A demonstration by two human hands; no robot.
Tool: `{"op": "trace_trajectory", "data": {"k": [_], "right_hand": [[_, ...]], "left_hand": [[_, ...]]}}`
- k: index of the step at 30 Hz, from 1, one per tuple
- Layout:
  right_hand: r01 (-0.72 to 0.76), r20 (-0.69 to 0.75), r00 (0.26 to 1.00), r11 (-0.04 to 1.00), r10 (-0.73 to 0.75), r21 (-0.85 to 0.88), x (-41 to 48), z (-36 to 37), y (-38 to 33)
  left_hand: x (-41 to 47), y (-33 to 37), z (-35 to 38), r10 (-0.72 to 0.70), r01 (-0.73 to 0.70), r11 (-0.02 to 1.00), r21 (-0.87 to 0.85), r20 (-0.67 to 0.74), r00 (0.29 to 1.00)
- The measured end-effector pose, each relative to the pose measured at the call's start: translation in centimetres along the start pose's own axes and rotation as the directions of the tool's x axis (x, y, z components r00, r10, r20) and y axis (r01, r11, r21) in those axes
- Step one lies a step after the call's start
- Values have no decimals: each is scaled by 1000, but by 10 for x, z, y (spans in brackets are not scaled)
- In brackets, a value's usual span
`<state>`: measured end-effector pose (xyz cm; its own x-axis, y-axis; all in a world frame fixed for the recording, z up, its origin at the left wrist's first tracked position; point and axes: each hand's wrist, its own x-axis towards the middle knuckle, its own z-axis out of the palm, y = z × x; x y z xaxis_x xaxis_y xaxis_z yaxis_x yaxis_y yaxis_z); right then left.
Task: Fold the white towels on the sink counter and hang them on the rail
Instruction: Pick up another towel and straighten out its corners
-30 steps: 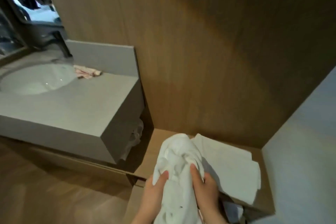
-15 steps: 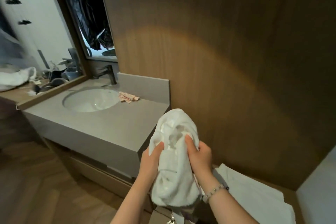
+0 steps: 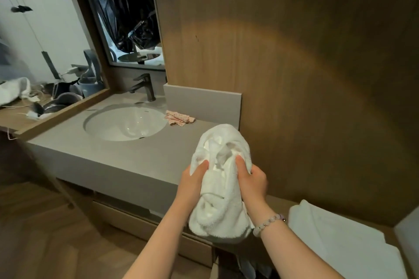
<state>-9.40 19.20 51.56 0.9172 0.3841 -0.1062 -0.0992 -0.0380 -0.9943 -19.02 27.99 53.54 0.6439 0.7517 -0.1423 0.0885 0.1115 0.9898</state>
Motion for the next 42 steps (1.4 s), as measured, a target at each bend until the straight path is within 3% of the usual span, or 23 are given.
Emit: {"op": "trace_trajectory", "data": {"k": [8,17,26,31,42], "right_hand": [[-28,-160,987,1000,26,-8,11,90,7],[-47,-256,966,999,43,-9,33,123,17],[-46,-278,960,998,29,-54,100,138,9],[-114,-256,963,989,86,-95,138,153,16],[-184,-294,952,930,88,-317,198,196,25]], "left_hand": [[65,7,-76,-75,75,997,5,130,989],[114,-6,-93,-120,117,993,26,212,970],[184,4,-78,-107,101,994,38,231,967],[224,2,-75,-118,110,993,50,216,969],[310,-8,-96,-177,126,973,191,277,944]]}}
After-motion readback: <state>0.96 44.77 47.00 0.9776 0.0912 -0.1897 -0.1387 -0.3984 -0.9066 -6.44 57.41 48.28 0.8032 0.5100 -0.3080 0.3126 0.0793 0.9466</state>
